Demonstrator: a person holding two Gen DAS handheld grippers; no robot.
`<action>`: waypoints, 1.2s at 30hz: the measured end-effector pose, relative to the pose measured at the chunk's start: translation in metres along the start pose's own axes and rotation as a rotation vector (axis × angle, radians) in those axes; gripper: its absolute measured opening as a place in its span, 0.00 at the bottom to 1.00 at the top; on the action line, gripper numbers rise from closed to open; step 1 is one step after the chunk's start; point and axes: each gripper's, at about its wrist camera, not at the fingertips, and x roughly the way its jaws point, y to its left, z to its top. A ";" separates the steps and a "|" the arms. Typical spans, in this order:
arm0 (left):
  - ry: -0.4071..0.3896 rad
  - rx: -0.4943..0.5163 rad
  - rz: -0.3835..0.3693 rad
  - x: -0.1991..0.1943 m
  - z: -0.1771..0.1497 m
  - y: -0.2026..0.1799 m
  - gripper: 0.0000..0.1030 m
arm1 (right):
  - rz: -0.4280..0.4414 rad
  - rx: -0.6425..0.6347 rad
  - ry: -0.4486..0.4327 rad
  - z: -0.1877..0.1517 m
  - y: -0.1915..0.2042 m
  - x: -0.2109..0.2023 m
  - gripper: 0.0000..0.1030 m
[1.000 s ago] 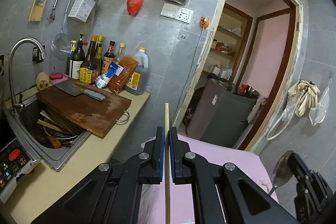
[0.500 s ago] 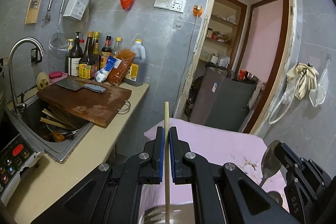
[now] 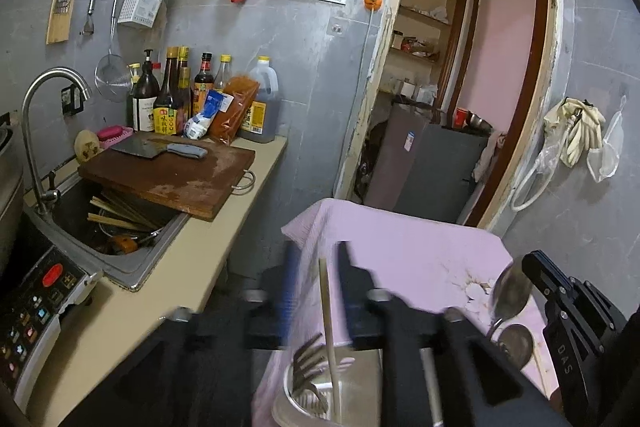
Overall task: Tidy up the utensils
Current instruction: 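Open both tools to drop the chopstick and spoon into the caddy, then move the left tool to the gold spoon while the right tool approaches the chopsticks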
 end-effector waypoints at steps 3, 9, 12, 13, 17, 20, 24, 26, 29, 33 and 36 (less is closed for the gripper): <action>-0.043 -0.047 -0.018 -0.012 0.000 0.002 0.52 | -0.004 0.031 -0.007 0.001 -0.008 -0.009 0.13; -0.050 -0.054 -0.012 -0.025 0.002 -0.006 0.61 | -0.020 0.112 -0.041 0.012 -0.036 -0.036 0.51; -0.075 -0.050 -0.014 -0.034 0.002 -0.016 0.72 | -0.039 0.161 -0.049 0.013 -0.056 -0.051 0.62; -0.082 -0.046 -0.015 -0.037 0.001 -0.020 0.76 | -0.044 0.174 -0.052 0.014 -0.061 -0.054 0.64; -0.112 -0.007 -0.023 -0.049 -0.003 -0.044 0.86 | -0.073 0.214 -0.063 0.009 -0.088 -0.074 0.80; -0.138 0.051 -0.020 -0.060 -0.010 -0.069 0.92 | -0.102 0.225 -0.059 0.001 -0.110 -0.088 0.87; -0.146 0.123 -0.026 -0.068 -0.023 -0.102 0.94 | -0.149 0.228 -0.039 -0.011 -0.138 -0.104 0.93; -0.142 0.144 -0.040 -0.073 -0.030 -0.119 0.94 | -0.169 0.229 -0.030 -0.016 -0.151 -0.111 0.94; -0.130 0.167 -0.061 -0.077 -0.042 -0.141 0.94 | -0.191 0.224 -0.026 -0.022 -0.170 -0.123 0.94; -0.150 0.194 -0.052 -0.085 -0.059 -0.169 0.94 | -0.215 0.203 -0.016 -0.031 -0.194 -0.135 0.94; -0.162 0.207 -0.046 -0.088 -0.070 -0.187 0.94 | -0.221 0.201 0.002 -0.039 -0.210 -0.138 0.95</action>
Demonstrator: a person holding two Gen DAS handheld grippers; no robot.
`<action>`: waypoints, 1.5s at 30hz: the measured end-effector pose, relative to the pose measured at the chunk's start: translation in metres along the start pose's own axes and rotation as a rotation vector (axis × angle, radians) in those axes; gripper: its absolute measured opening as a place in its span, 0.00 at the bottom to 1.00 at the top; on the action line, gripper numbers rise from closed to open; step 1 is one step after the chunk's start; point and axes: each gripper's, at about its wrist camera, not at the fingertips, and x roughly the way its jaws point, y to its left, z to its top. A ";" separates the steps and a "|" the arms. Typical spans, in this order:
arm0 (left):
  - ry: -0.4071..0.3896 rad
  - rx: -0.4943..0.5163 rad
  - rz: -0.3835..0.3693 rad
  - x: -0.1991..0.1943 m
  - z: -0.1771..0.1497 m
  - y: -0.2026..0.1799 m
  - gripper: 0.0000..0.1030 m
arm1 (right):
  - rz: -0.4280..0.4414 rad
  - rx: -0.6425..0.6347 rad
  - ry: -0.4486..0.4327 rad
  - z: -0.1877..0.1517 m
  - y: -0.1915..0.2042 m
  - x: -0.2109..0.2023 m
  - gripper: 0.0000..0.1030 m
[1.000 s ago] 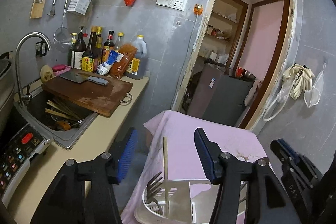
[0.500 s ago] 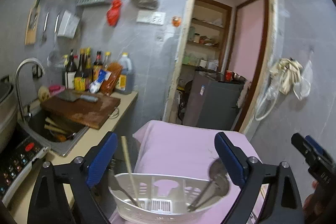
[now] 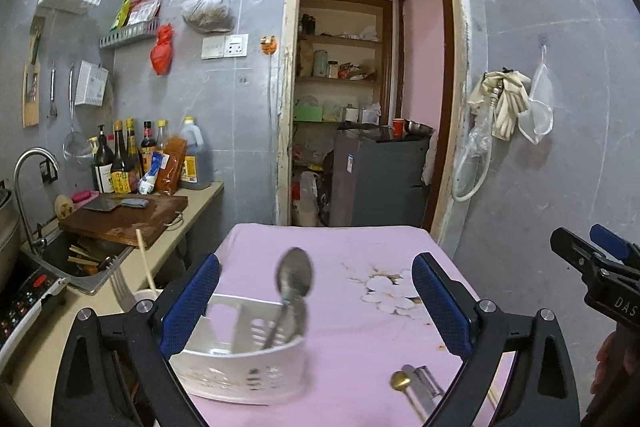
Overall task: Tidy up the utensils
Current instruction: 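Move the left tool to the gold spoon while the right tool approaches the chopsticks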
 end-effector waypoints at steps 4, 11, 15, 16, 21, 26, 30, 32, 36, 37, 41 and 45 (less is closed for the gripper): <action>0.035 0.005 0.001 0.005 -0.009 -0.021 0.94 | -0.006 -0.010 0.035 -0.009 -0.021 0.008 0.95; 0.155 -0.011 0.029 0.027 -0.042 -0.044 0.94 | 0.027 -0.022 0.133 -0.039 -0.051 0.039 0.95; 0.248 -0.016 0.029 0.046 -0.065 -0.052 0.94 | 0.066 -0.017 0.208 -0.064 -0.065 0.063 0.95; 0.266 -0.016 0.027 0.050 -0.070 -0.055 0.94 | 0.075 -0.015 0.223 -0.069 -0.066 0.068 0.95; 0.349 -0.022 0.023 0.075 -0.094 -0.059 0.94 | 0.110 -0.011 0.312 -0.099 -0.073 0.097 0.94; 0.410 -0.013 0.023 0.094 -0.107 -0.063 0.94 | 0.136 -0.015 0.392 -0.125 -0.073 0.124 0.77; 0.459 0.000 0.004 0.106 -0.115 -0.066 0.86 | 0.155 -0.025 0.427 -0.137 -0.070 0.139 0.58; 0.490 0.002 -0.009 0.114 -0.119 -0.068 0.74 | 0.173 -0.032 0.441 -0.142 -0.067 0.144 0.50; 0.553 -0.009 -0.040 0.125 -0.128 -0.068 0.56 | 0.203 -0.056 0.465 -0.148 -0.057 0.152 0.30; 0.567 -0.014 -0.052 0.127 -0.130 -0.068 0.50 | 0.210 -0.060 0.469 -0.149 -0.056 0.153 0.29; 0.621 -0.027 -0.105 0.136 -0.136 -0.068 0.31 | 0.237 -0.071 0.481 -0.152 -0.050 0.154 0.23; 0.623 -0.031 -0.128 0.138 -0.137 -0.069 0.27 | 0.251 -0.077 0.498 -0.154 -0.048 0.159 0.23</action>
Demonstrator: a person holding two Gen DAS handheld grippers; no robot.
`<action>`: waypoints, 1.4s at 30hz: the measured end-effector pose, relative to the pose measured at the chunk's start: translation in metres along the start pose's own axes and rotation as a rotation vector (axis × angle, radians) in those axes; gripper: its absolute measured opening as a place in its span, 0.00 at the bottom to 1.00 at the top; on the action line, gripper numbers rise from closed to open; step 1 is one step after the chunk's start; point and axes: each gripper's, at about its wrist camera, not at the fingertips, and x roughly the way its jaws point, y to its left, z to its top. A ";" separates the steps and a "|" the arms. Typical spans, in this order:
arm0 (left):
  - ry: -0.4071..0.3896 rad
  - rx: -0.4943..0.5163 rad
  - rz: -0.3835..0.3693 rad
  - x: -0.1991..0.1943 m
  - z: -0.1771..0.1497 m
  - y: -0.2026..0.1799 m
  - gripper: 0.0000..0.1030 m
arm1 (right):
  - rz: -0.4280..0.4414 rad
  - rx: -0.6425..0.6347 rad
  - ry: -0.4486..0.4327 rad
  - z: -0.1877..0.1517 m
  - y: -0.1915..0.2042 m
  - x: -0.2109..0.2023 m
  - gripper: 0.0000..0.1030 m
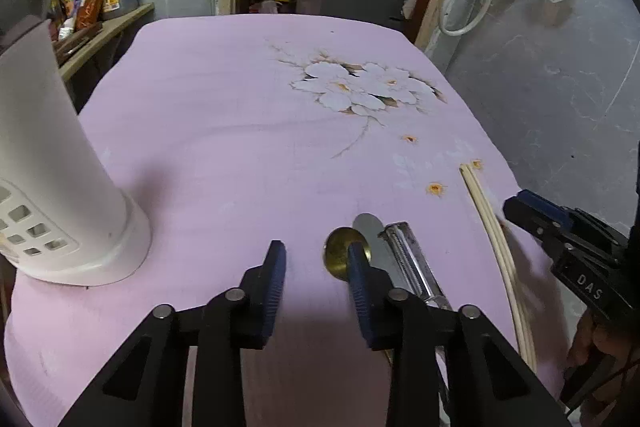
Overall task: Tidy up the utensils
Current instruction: 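Move the left tool to the gold spoon while the right tool approaches the chopsticks, then grasp the gold spoon with the left tool while the right tool grasps a chopstick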
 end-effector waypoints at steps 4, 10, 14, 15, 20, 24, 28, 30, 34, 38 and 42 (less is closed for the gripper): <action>0.002 -0.002 -0.010 0.001 0.002 0.000 0.23 | 0.005 -0.016 0.023 -0.001 0.003 0.005 0.23; 0.011 0.007 -0.036 0.003 0.002 -0.001 0.15 | -0.070 -0.058 0.073 0.004 0.011 0.012 0.23; 0.019 0.017 -0.055 0.005 0.004 -0.003 0.15 | -0.082 -0.031 0.094 0.003 0.008 0.009 0.22; 0.023 0.015 -0.061 0.006 0.005 -0.003 0.15 | -0.083 -0.033 0.096 0.002 0.009 0.008 0.21; 0.032 0.006 -0.081 0.010 0.008 -0.001 0.15 | -0.076 -0.021 0.103 0.004 0.005 0.012 0.20; 0.036 0.003 -0.093 0.013 0.009 -0.001 0.15 | -0.054 0.017 0.137 0.013 0.001 0.023 0.20; 0.041 -0.012 -0.114 0.014 0.009 0.001 0.15 | -0.049 0.070 0.209 0.023 0.000 0.035 0.20; 0.044 -0.004 -0.106 0.015 0.010 -0.001 0.15 | -0.065 0.085 0.220 0.025 0.003 0.037 0.19; 0.050 0.011 -0.084 0.014 0.012 -0.003 0.10 | -0.034 0.136 0.232 0.024 0.003 0.038 0.06; 0.045 -0.012 -0.094 0.009 0.014 0.000 0.04 | 0.061 0.292 0.228 0.021 -0.017 0.036 0.04; 0.014 -0.011 -0.065 -0.003 0.015 -0.001 0.03 | 0.155 0.437 0.165 0.014 -0.031 0.021 0.04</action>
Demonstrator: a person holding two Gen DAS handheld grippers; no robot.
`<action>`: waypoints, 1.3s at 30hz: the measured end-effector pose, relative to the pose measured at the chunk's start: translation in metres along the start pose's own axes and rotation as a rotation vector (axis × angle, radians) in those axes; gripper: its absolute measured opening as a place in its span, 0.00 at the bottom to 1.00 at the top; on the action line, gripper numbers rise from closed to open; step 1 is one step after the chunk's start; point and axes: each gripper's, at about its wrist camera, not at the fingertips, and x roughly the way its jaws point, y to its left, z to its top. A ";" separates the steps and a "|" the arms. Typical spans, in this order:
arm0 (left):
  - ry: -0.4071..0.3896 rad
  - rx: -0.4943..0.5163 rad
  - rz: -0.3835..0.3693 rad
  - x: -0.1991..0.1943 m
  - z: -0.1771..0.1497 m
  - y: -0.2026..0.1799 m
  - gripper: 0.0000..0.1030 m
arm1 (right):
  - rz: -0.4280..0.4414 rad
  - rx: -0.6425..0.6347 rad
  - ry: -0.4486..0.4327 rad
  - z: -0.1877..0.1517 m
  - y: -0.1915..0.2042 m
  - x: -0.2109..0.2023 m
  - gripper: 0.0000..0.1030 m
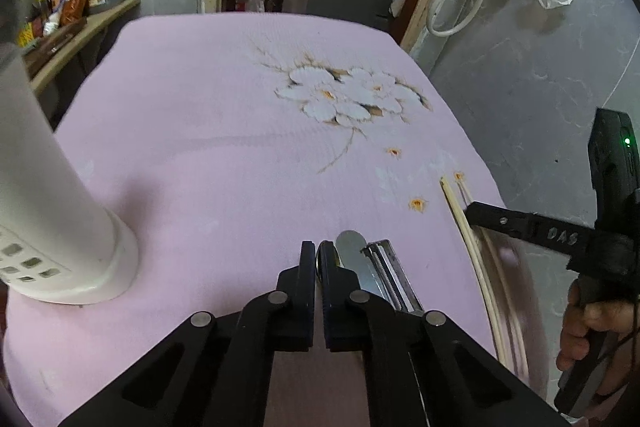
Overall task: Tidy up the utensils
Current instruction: 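Grasp the gold spoon with the left tool while the right tool grasps a chopstick, then carry the gold spoon and chopstick with both tools over the white caddy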
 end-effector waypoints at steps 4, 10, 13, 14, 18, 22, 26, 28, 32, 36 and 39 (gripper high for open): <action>-0.049 -0.003 0.012 -0.018 0.001 -0.001 0.03 | 0.046 0.000 -0.075 -0.005 0.004 -0.022 0.04; -0.170 0.026 0.091 -0.054 0.002 -0.008 0.03 | 0.106 -0.077 -0.201 -0.007 0.022 -0.058 0.04; -0.233 0.036 0.131 -0.072 0.005 -0.008 0.03 | 0.132 -0.117 -0.246 -0.010 0.035 -0.074 0.04; -0.250 0.033 0.136 -0.078 0.006 -0.007 0.03 | 0.143 -0.123 -0.259 -0.009 0.040 -0.078 0.04; -0.320 0.026 0.151 -0.105 0.014 0.000 0.03 | 0.202 -0.131 -0.337 -0.007 0.065 -0.095 0.04; -0.366 0.014 0.147 -0.134 0.029 0.015 0.03 | 0.245 -0.133 -0.396 -0.006 0.098 -0.104 0.04; -0.411 0.012 0.151 -0.165 0.044 0.039 0.03 | 0.289 -0.157 -0.448 0.000 0.141 -0.108 0.04; -0.427 0.006 0.156 -0.180 0.052 0.055 0.03 | 0.310 -0.174 -0.473 0.001 0.161 -0.109 0.04; -0.451 -0.024 0.161 -0.205 0.064 0.093 0.03 | 0.364 -0.197 -0.515 0.004 0.202 -0.109 0.04; -0.485 -0.054 0.171 -0.225 0.076 0.132 0.03 | 0.410 -0.211 -0.564 0.007 0.243 -0.103 0.04; -0.519 -0.070 0.204 -0.235 0.086 0.161 0.03 | 0.418 -0.221 -0.611 0.007 0.266 -0.096 0.04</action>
